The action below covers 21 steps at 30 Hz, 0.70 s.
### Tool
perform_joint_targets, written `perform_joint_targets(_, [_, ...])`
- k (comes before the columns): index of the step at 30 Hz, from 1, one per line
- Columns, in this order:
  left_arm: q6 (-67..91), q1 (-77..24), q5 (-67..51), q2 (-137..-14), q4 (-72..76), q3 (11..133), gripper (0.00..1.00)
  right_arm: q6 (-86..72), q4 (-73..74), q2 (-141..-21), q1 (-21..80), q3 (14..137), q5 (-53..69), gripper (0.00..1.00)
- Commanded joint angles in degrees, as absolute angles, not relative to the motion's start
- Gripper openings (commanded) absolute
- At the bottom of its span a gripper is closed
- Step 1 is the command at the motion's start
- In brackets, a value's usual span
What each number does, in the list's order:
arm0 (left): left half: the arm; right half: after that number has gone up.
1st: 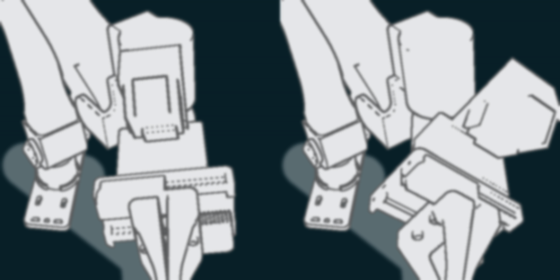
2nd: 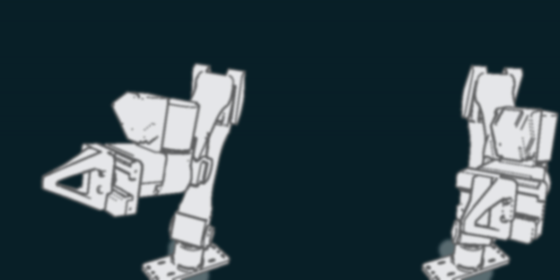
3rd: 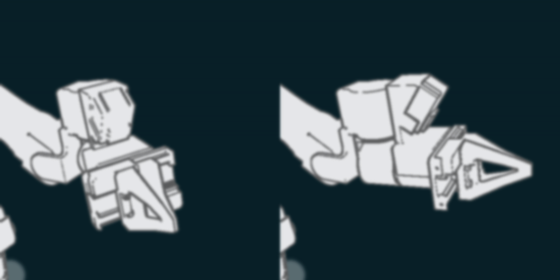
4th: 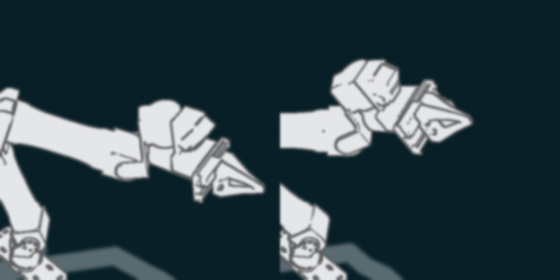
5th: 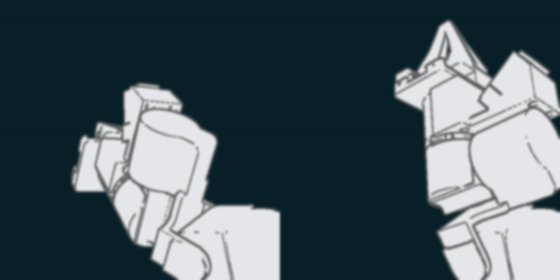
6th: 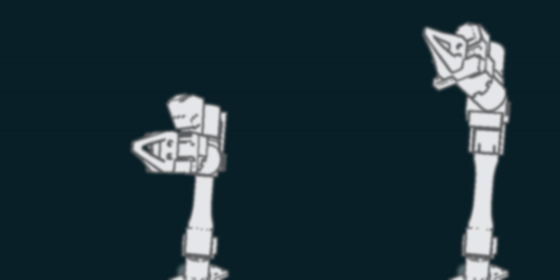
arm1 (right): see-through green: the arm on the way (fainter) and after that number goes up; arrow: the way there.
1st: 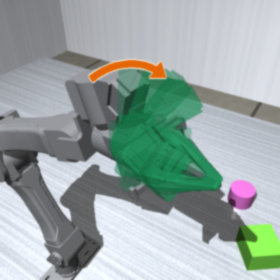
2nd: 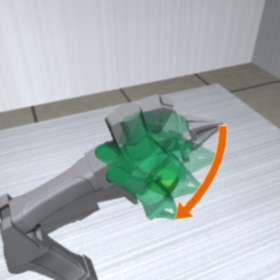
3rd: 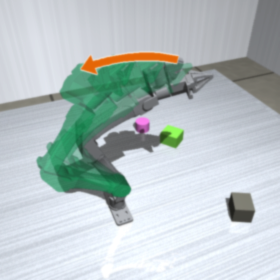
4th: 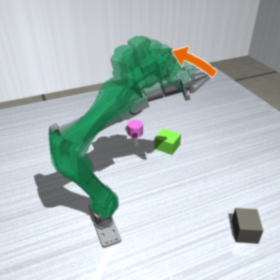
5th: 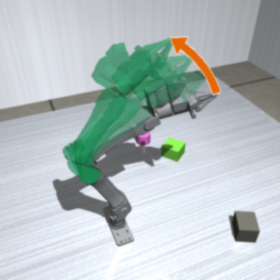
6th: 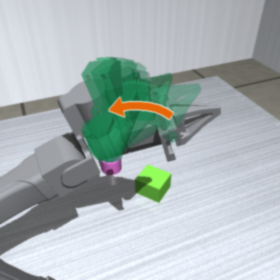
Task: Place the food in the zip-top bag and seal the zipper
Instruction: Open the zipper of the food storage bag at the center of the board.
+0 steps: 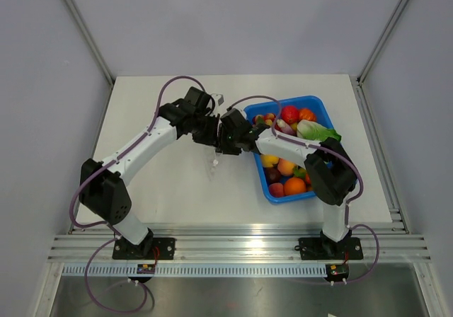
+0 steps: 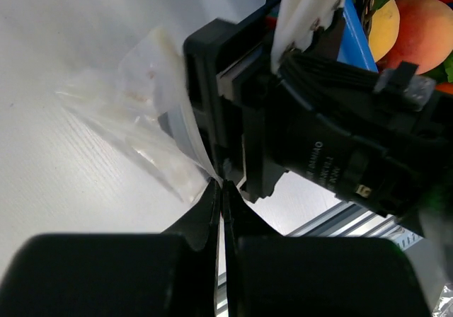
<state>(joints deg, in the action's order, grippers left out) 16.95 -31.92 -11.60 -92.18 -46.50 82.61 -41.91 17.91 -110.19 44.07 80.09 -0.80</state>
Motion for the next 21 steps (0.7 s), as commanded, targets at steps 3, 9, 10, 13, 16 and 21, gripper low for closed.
perform_joint_targets(3, [17.31,-32.08,-14.59,-89.91,-43.77,83.94,0.0,-44.46,12.49,-110.21,45.18,79.28,3.33,0.49])
perform_joint_targets(9, [17.14,-32.08,-14.59,-89.47,-43.24,82.97,0.0,-47.9,3.27,-110.74,45.26,75.94,10.01,0.48])
perform_joint_targets(10, [17.05,-32.08,-14.33,-89.47,-43.42,82.97,0.0,-47.99,2.73,-110.92,45.35,75.85,11.93,0.48])
perform_joint_targets(13, [16.79,-32.08,-14.06,-89.39,-43.59,82.71,0.0,-48.08,0.7,-111.09,45.61,75.24,14.93,0.48])
perform_joint_targets(16, [16.35,-31.99,-13.71,-89.3,-43.77,82.71,0.0,-47.2,-3.33,-110.4,45.44,73.75,18.44,0.48])
perform_joint_targets(21, [14.42,-31.12,-12.83,-88.51,-44.82,81.92,0.0,-47.37,-5.7,-108.46,45.35,69.63,21.62,0.52])
